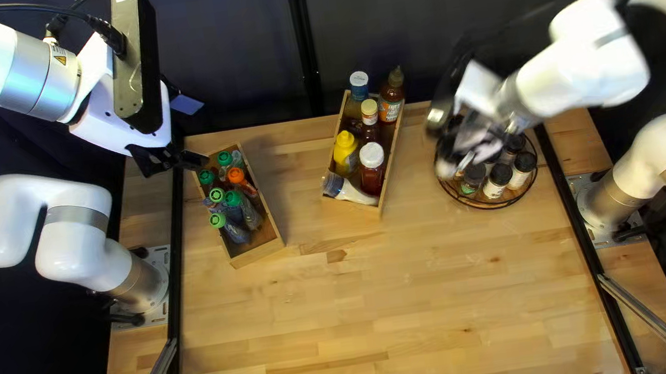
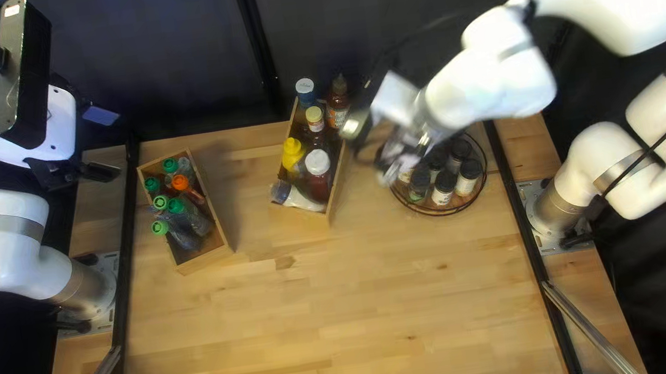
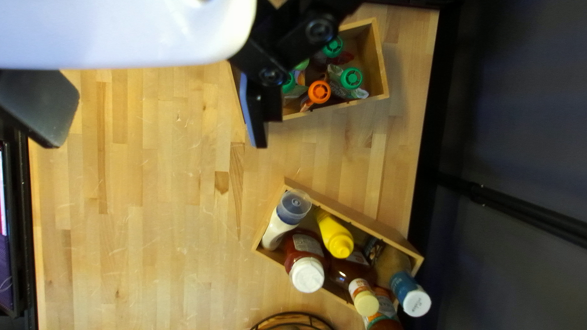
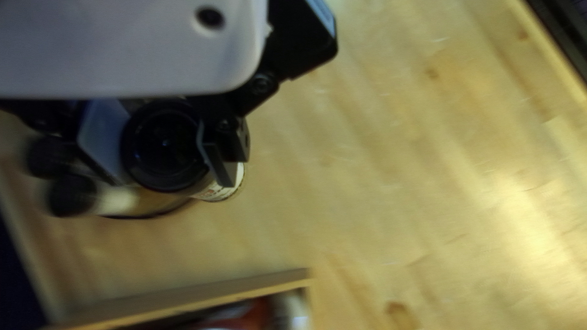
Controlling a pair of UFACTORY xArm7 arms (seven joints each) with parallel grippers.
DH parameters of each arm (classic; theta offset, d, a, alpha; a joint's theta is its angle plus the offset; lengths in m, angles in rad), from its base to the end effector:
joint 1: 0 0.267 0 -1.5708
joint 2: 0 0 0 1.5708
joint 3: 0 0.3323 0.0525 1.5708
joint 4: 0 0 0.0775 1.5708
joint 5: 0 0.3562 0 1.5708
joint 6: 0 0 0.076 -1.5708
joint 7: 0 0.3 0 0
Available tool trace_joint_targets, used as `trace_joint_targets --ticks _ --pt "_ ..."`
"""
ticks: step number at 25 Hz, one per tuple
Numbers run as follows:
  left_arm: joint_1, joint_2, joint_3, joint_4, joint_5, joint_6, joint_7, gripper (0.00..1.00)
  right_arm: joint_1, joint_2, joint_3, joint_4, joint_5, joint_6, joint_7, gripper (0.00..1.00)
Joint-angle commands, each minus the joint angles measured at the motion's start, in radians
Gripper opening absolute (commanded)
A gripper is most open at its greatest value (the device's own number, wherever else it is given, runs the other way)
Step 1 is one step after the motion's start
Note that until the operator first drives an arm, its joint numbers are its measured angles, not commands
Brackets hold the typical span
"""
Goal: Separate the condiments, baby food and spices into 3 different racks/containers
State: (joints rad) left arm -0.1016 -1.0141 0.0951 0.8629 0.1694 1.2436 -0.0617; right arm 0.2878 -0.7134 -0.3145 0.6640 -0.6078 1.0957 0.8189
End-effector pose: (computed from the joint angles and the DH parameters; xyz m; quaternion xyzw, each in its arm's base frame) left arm 0.3027 0.0449 0.4703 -0.9497 -0.0165 -0.3113 0.0288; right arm 0.3588 -0.1249 0.2972 0.9320 -0.2832 0.1968 0.1114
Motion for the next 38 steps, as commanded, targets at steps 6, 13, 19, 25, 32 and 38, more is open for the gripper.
trace_joint_targets --ticks 6,13,19,25,32,38 --pt "0.000 0.000 0.000 0.000 0.000 0.000 0.000 1.00 -0.129 -0.110 -0.047 -0.081 -0.113 0.053 -0.026 0.00" --pt "0.000 0.000 0.000 0.000 0.000 0.000 0.000 1.00 -0.180 -0.179 -0.028 -0.163 -0.146 0.081 0.011 0.00" --pt "0.000 0.000 0.000 0.000 0.000 0.000 0.000 1.00 -0.201 -0.243 0.026 -0.231 -0.145 0.129 0.054 0.00" --pt "0.000 0.000 0.000 0.000 0.000 0.000 0.000 1.00 -0.209 -0.265 0.042 -0.285 -0.148 0.140 0.077 0.00" --pt "0.000 0.000 0.000 0.000 0.000 0.000 0.000 1.00 -0.224 -0.317 0.000 -0.354 -0.179 0.095 0.056 0.00" --pt "0.000 0.000 0.000 0.000 0.000 0.000 0.000 1.00 -0.230 -0.330 -0.029 -0.377 -0.200 0.060 0.043 0.00"
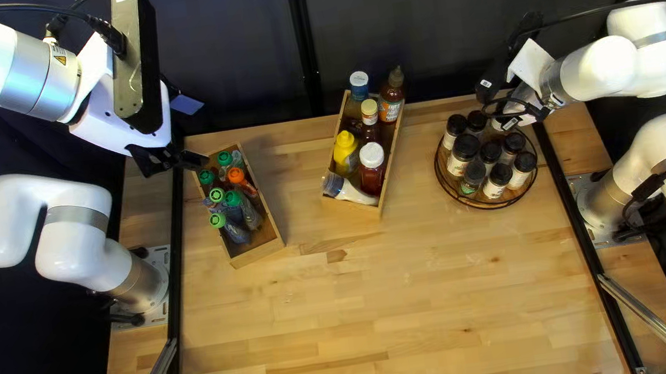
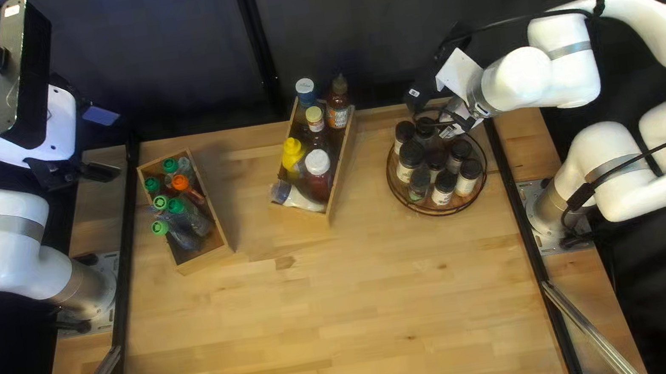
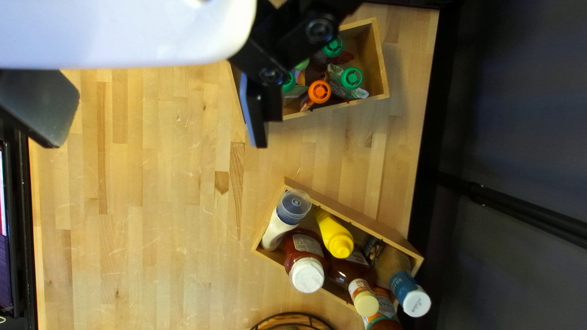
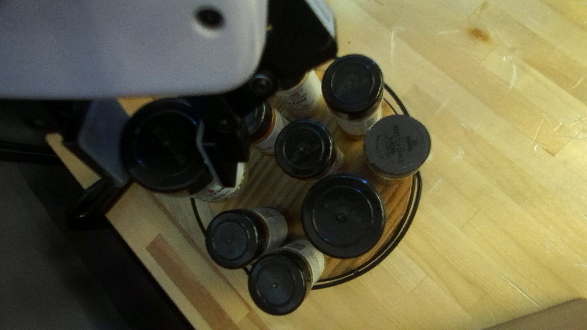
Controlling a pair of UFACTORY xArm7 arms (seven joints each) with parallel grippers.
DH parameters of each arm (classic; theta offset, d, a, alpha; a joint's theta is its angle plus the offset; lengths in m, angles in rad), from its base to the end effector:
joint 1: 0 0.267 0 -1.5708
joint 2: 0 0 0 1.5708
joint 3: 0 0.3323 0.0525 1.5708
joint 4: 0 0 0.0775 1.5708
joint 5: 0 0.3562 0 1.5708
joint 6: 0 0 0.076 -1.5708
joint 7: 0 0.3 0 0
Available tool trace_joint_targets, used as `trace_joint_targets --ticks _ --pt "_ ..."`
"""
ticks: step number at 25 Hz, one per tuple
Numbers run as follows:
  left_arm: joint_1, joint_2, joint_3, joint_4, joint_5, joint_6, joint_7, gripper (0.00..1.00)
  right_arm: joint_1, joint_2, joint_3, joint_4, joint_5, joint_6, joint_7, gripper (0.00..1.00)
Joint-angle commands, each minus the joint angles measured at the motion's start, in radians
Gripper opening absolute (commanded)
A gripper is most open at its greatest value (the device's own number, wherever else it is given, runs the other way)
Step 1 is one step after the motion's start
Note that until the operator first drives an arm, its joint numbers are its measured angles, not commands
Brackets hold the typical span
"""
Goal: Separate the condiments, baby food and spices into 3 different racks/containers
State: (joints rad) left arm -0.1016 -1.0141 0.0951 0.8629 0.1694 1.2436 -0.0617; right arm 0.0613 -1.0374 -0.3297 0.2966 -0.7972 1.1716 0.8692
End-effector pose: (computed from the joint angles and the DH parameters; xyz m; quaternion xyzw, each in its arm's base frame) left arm 0.3027 0.0449 0.4703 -0.9497 -0.0165 -0.3113 0.0288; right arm 0.2258 -0.1926 0.2067 0.9032 -0.3507 0.1615 0.1876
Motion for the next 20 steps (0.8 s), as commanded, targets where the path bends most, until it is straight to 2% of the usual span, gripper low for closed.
trace_joint_targets --ticks 1,10,20 --pt "0.000 0.000 0.000 0.000 0.000 0.000 0.000 1.00 -0.005 -0.006 -0.020 -0.013 -0.016 -0.023 -0.011 0.00" --pt "0.000 0.000 0.000 0.000 0.000 0.000 0.000 1.00 -0.011 0.004 -0.063 -0.025 -0.034 -0.066 -0.017 0.00" --pt "0.000 0.000 0.000 0.000 0.000 0.000 0.000 1.00 -0.042 -0.015 -0.155 -0.061 -0.063 -0.132 -0.042 0.00"
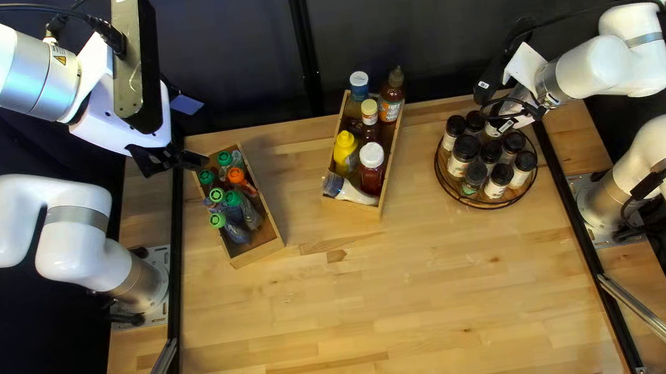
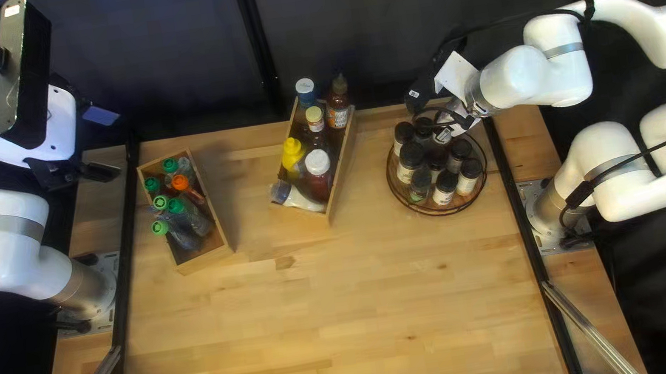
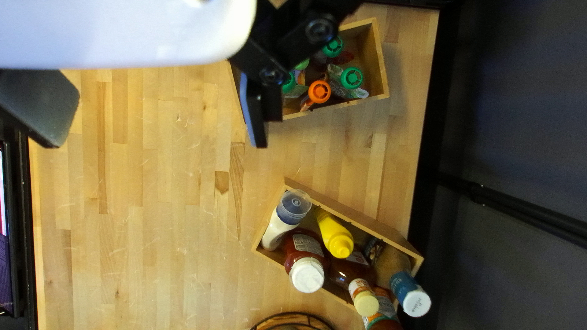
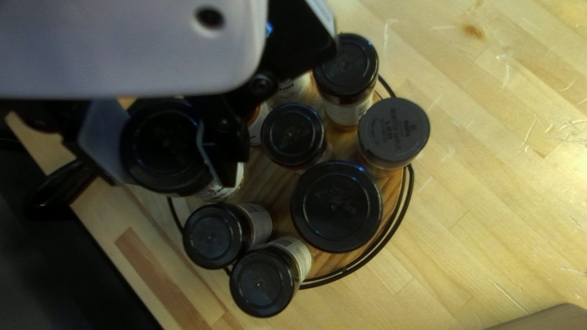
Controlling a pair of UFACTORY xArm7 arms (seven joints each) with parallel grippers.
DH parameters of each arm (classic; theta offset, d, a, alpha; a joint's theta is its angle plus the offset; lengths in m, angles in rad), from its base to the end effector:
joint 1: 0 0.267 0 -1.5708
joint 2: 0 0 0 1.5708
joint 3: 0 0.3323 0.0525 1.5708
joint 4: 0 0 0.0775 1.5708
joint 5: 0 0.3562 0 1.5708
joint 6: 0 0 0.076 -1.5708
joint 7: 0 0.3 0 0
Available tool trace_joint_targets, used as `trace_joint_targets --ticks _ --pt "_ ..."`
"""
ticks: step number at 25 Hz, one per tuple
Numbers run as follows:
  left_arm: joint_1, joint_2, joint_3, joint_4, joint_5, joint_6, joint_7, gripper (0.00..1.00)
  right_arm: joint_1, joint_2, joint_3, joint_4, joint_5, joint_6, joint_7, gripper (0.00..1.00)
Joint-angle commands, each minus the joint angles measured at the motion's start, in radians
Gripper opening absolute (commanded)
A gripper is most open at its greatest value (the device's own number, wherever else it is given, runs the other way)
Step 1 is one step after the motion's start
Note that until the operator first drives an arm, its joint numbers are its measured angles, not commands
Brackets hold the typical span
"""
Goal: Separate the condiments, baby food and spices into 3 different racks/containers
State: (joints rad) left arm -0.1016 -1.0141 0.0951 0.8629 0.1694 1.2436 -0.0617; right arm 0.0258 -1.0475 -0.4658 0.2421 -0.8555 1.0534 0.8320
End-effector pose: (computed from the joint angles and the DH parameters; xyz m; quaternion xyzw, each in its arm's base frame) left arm 0.3027 0.0449 0.4703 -0.9497 -0.0165 -0.3113 0.0288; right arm 0.2284 -0.1997 0.1772 0.9084 -0.3534 0.1688 0.1467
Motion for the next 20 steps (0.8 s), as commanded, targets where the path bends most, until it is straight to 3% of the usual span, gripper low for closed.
trace_joint_targets --ticks 1,10,11,13,14,20 --pt "0.000 0.000 0.000 0.000 0.000 0.000 0.000 1.00 -0.005 -0.001 -0.021 -0.004 -0.003 -0.017 -0.002 0.01" --pt "0.000 0.000 0.000 0.000 0.000 0.000 0.000 1.00 -0.015 0.035 -0.082 -0.014 -0.030 -0.081 0.006 0.05" --pt "0.000 0.000 0.000 0.000 0.000 0.000 0.000 1.00 -0.016 0.036 -0.085 -0.015 -0.030 -0.084 0.006 0.10" --pt "0.000 0.000 0.000 0.000 0.000 0.000 0.000 1.00 -0.015 0.035 -0.085 -0.015 -0.028 -0.084 0.007 0.29" --pt "0.000 0.000 0.000 0.000 0.000 0.000 0.000 1.00 -0.015 0.034 -0.084 -0.015 -0.027 -0.083 0.007 0.48" --pt "0.000 0.000 0.000 0.000 0.000 0.000 0.000 1.00 -0.012 0.021 -0.076 -0.015 -0.014 -0.069 0.006 0.86"
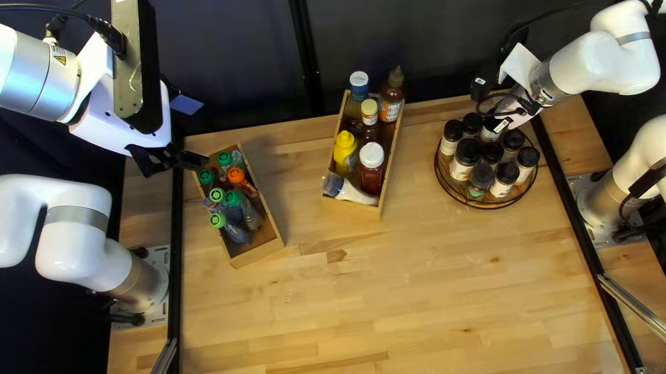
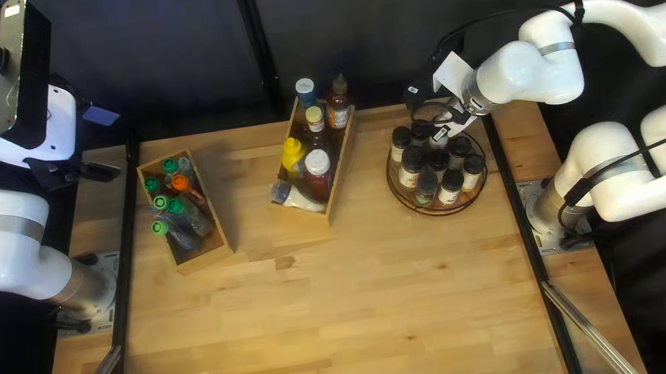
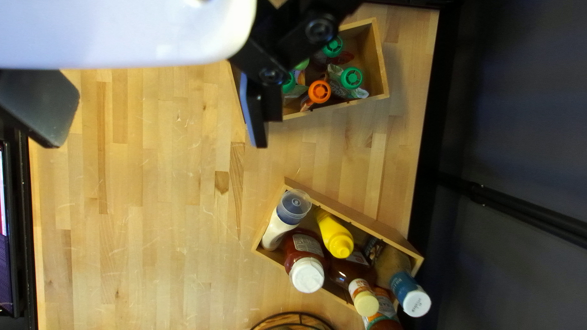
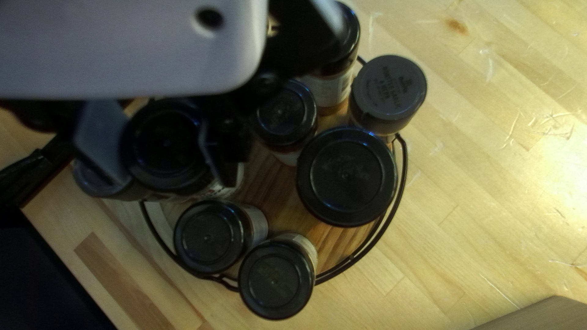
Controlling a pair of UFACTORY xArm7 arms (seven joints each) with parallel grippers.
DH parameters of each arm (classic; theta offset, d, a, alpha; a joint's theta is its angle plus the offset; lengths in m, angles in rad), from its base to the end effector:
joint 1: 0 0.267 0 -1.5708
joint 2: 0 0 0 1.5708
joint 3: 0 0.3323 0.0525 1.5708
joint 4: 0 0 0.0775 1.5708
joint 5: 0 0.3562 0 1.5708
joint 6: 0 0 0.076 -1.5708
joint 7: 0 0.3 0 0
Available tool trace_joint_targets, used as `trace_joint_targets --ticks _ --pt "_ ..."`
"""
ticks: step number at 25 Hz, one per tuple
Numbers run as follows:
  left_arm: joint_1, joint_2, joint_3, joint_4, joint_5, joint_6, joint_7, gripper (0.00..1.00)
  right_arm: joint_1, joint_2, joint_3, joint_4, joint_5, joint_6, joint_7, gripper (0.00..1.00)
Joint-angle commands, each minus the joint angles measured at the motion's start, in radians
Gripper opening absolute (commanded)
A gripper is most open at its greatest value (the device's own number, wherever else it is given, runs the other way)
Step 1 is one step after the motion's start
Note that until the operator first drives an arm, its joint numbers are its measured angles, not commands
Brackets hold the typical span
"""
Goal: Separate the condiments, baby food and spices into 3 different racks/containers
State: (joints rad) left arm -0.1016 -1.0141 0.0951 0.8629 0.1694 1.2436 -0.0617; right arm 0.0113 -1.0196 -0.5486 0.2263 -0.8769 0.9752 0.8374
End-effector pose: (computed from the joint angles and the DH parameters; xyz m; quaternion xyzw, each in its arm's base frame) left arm 0.3027 0.0449 0.4703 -0.9497 -0.0165 -0.3113 0.0288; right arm 0.2328 -0.2010 0.1603 0.9063 -0.3687 0.1703 0.1167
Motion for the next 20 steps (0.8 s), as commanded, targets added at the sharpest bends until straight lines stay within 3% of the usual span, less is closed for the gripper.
trace_joint_targets --ticks 1,10,15,20 --pt "0.000 0.000 0.000 0.000 0.000 0.000 0.000 1.00 0.005 -0.014 0.016 0.001 0.015 0.017 0.002 0.88" --pt "0.000 0.000 0.000 0.000 0.000 0.000 0.000 1.00 0.048 -0.029 0.072 0.028 0.064 0.055 0.004 1.00" --pt "0.000 0.000 0.000 0.000 0.000 0.000 0.000 1.00 0.158 -0.024 0.122 0.076 0.127 0.064 -0.043 1.00" --pt "0.000 0.000 0.000 0.000 0.000 0.000 0.000 1.00 0.288 -0.022 0.111 0.139 0.180 0.039 -0.157 1.00"
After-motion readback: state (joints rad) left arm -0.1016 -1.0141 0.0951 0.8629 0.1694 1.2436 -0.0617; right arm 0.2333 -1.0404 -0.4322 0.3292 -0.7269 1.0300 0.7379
